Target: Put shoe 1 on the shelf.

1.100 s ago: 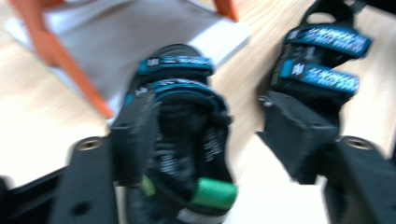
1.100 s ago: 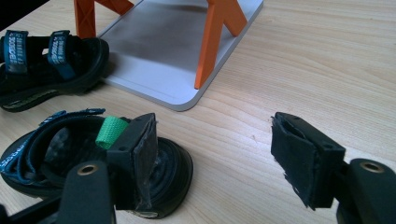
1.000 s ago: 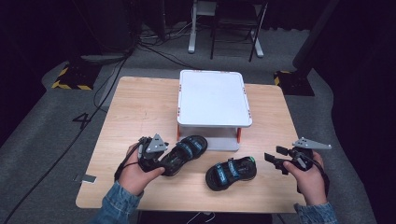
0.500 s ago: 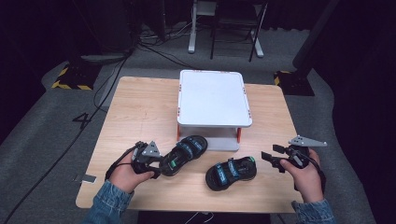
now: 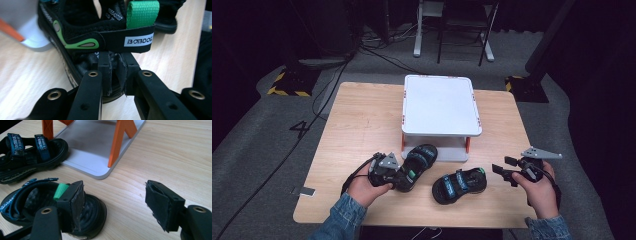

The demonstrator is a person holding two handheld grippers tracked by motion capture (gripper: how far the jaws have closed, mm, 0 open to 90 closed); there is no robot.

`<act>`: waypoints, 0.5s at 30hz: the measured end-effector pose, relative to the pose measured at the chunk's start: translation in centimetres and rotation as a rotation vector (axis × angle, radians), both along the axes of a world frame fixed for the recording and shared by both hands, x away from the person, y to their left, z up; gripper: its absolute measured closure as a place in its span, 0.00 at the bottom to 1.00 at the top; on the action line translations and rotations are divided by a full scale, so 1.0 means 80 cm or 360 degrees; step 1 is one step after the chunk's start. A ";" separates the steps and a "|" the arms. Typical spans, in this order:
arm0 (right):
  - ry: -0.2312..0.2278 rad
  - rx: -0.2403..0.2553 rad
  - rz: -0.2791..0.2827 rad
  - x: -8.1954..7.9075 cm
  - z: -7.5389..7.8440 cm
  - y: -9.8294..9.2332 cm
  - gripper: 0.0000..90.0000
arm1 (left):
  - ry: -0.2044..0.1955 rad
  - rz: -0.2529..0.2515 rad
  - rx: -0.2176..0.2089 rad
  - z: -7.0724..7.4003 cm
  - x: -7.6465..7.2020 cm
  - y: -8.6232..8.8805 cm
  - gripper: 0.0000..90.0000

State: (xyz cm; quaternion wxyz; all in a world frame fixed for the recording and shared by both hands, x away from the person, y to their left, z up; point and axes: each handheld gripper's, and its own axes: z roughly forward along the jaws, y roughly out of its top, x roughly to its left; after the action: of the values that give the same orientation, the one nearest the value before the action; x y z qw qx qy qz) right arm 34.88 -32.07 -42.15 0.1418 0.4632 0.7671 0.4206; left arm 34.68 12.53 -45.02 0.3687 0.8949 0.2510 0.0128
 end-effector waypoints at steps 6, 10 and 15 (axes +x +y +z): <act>-0.0012 0.0006 -0.0047 -0.009 0.000 -0.012 0.36 | 0.0120 -0.0136 -0.0041 -0.007 0.000 -0.030 0.85; -0.0005 -0.0004 -0.0055 -0.012 -0.001 -0.014 0.35 | 0.0136 -0.0194 -0.0049 -0.016 -0.003 -0.049 0.80; -0.0010 0.0000 -0.0056 -0.012 0.000 -0.015 0.35 | 0.0163 -0.0209 -0.0119 -0.019 -0.007 -0.045 0.69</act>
State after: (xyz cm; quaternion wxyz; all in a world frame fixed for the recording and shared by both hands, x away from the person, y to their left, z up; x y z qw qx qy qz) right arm 33.91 -33.27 -42.14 0.1514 0.4752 0.7585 0.4195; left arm 34.12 8.95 -46.55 0.3886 0.8945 0.2106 -0.0665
